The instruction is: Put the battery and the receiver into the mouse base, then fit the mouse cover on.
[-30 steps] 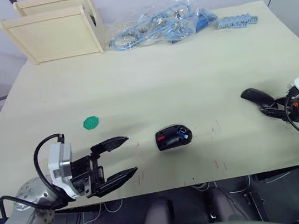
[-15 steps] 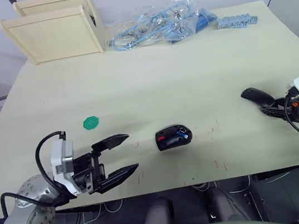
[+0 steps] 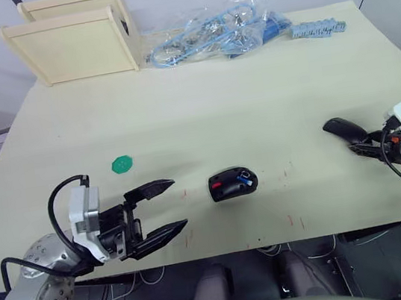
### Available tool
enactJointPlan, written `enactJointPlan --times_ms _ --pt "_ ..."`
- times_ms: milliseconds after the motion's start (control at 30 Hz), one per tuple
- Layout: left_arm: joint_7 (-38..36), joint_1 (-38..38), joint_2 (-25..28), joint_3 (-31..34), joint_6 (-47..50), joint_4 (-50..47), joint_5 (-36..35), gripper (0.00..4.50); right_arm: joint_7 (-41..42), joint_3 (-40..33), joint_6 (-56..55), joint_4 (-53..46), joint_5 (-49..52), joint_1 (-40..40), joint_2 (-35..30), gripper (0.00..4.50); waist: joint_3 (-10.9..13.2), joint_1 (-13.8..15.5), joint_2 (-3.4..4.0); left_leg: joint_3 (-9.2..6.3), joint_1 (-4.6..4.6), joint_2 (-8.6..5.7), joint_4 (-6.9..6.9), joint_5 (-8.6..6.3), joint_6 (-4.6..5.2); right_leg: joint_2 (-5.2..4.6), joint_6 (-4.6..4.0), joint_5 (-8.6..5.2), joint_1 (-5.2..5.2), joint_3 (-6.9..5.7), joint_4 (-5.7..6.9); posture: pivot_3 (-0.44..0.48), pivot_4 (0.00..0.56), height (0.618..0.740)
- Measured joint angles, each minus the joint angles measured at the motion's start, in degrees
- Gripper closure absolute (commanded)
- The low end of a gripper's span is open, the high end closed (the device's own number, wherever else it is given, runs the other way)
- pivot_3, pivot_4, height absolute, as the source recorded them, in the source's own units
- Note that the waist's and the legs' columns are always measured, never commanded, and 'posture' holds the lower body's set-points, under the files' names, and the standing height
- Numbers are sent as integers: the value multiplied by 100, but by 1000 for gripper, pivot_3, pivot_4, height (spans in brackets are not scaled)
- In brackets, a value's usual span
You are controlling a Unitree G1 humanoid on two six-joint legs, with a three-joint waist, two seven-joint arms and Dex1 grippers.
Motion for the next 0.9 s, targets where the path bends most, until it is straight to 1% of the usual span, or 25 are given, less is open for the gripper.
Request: enactJointPlan --times_ms 200,233,267,767,867,900 --pt "1 -10 0 -44 0 0 0 0 -3 -1 4 -29 0 46 0 1189 0 0 0 0 0 0 0 0 0 0 0 0 0 0 0 0 150 740" --pt "0 -13 0 -49 0 0 0 0 -3 -1 5 -29 0 47 0 1613 0 0 0 0 0 0 0 0 0 0 0 0 0 0 0 0 150 740" --pt "0 -21 0 -64 0 0 0 0 -4 -1 6 -29 0 47 0 1753 0 0 0 0 0 0 0 0 0 0 0 0 0 0 0 0 150 740" --pt "-1 -26 -1 -96 -3 3 1 0 -4 -1 6 -39 -1 49 -3 1753 1 0 1 0 0 0 0 0 0 0 0 0 0 0 0 0 150 740" --pt "-2 -26 -2 -95 -9 5 2 0 18 -6 12 -213 10 52 -80 1753 6 -1 9 1 0 0 0 0 0 0 0 0 -1 1 0 0 150 740" --pt "-4 -24 -2 -95 -16 10 2 0 82 -32 63 -453 79 51 -199 1753 6 -1 9 0 0 0 0 0 0 0 0 0 -1 0 0 0 150 740"
